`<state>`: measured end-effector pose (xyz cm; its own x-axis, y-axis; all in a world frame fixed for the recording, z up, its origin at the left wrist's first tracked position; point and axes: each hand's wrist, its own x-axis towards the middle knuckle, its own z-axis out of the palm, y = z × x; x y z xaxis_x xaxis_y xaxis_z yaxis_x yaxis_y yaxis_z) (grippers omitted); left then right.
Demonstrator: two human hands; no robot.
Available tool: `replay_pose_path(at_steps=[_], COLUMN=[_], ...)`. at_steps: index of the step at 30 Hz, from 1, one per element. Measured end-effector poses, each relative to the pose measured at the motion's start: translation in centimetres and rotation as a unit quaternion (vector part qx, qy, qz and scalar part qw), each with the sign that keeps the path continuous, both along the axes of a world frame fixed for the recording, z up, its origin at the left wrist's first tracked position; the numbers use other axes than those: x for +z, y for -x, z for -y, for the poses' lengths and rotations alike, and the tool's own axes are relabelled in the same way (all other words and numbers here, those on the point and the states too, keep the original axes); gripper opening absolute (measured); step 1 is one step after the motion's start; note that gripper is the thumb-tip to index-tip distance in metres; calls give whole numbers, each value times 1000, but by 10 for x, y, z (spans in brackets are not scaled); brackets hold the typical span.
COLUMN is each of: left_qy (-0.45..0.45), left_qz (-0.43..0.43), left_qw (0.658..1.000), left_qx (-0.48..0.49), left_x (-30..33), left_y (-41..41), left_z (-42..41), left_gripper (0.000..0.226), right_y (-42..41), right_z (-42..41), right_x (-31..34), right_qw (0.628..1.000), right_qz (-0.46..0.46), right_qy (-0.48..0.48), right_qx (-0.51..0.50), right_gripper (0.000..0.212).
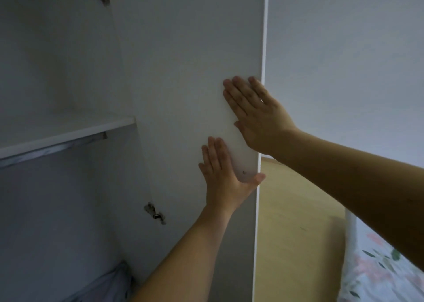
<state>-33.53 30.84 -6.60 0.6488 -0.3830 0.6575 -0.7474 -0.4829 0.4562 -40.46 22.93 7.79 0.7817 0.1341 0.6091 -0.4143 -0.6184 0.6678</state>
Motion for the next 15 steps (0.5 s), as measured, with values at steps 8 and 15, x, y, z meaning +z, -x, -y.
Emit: replay_pose_path(at_steps=[8,15], left_qy=[-233,-291], left_qz=[113,-15], left_qw=[966,944], left_qx=[3,152], left_x=[-49,-113], left_y=[-84,-120], left_z=[-113,-283], left_gripper=[99,86], right_y=[-66,-145], right_z=[-54,-167], right_x=[-49,-128], right_qw=[989,946], right_qz=[-65,-178], right_qy=[-108,-199], right_qx=[76,183], right_gripper=[72,74])
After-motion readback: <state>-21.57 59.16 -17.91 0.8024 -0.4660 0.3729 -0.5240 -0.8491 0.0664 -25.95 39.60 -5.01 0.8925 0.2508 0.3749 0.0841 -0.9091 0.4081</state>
